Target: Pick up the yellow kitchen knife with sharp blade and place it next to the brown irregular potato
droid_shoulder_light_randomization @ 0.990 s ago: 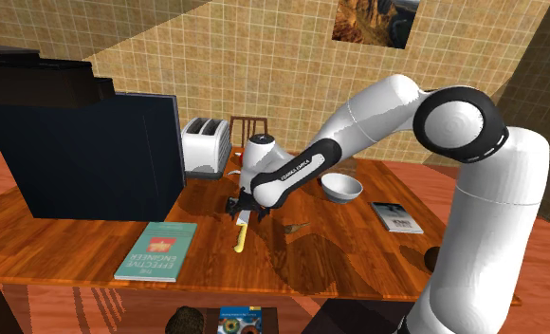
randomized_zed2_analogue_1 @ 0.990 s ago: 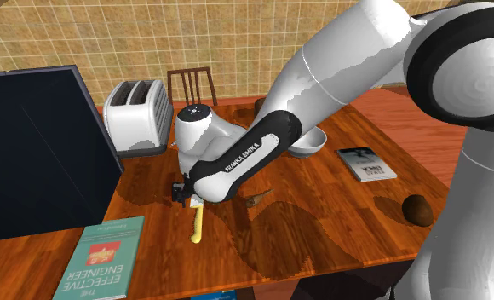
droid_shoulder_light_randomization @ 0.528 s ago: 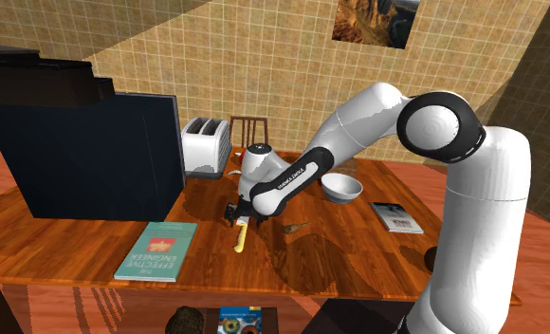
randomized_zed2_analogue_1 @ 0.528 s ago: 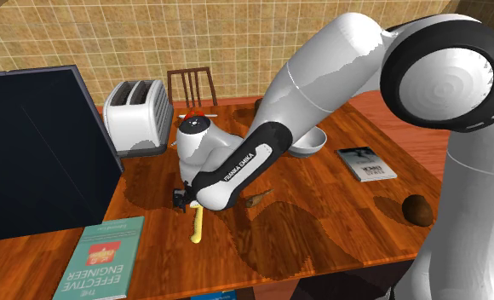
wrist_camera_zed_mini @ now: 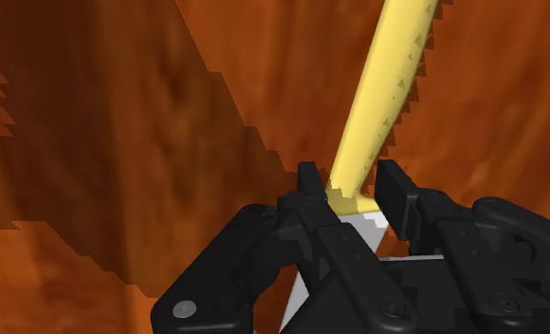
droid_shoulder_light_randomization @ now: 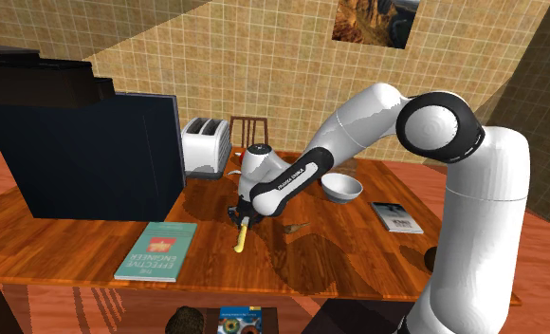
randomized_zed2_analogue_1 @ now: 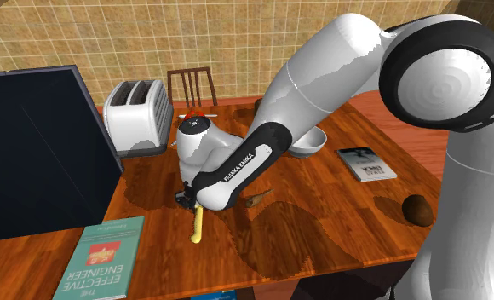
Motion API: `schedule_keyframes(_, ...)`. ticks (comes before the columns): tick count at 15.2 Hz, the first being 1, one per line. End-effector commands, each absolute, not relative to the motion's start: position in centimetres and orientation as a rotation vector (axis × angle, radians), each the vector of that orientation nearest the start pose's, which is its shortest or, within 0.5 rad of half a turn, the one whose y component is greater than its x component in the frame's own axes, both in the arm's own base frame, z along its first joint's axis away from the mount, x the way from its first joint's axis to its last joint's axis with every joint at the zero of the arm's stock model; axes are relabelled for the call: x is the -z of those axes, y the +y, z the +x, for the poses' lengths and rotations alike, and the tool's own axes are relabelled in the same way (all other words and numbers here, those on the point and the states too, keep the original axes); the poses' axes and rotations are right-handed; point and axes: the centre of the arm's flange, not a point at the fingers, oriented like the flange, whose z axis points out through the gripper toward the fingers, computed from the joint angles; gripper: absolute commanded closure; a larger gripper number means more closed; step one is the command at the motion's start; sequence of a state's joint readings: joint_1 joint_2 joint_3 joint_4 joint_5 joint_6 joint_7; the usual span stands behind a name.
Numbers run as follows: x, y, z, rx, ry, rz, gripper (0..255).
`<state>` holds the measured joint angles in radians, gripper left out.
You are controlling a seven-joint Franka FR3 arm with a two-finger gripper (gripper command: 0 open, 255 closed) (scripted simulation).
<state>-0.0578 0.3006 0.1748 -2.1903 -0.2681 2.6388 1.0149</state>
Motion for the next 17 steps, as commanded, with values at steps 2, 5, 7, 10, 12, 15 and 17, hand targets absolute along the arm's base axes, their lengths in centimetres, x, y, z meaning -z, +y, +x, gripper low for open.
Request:
schedule_keyframes(2,-26.4,7.3,56.8,0.287,1.049,-2.944,255)
schedule_keyframes(5,-26.4,7.3,56.8,0.287,1.049,-2.944,255)
schedule_keyframes(7,-26.4,7.3,56.8,0.287,1.049,-2.944,255)
schedule_keyframes(10,-27.5,7.3,56.8,0.287,1.049,-2.944,255)
schedule_keyframes(12,-28.5,7.3,56.8,0.287,1.049,-2.944,255)
schedule_keyframes(15,-30.1,7.3,56.8,0.287,1.049,-2.944,255)
schedule_keyframes(17,-31.2,7.3,56.8,0.287,1.049,-2.944,255)
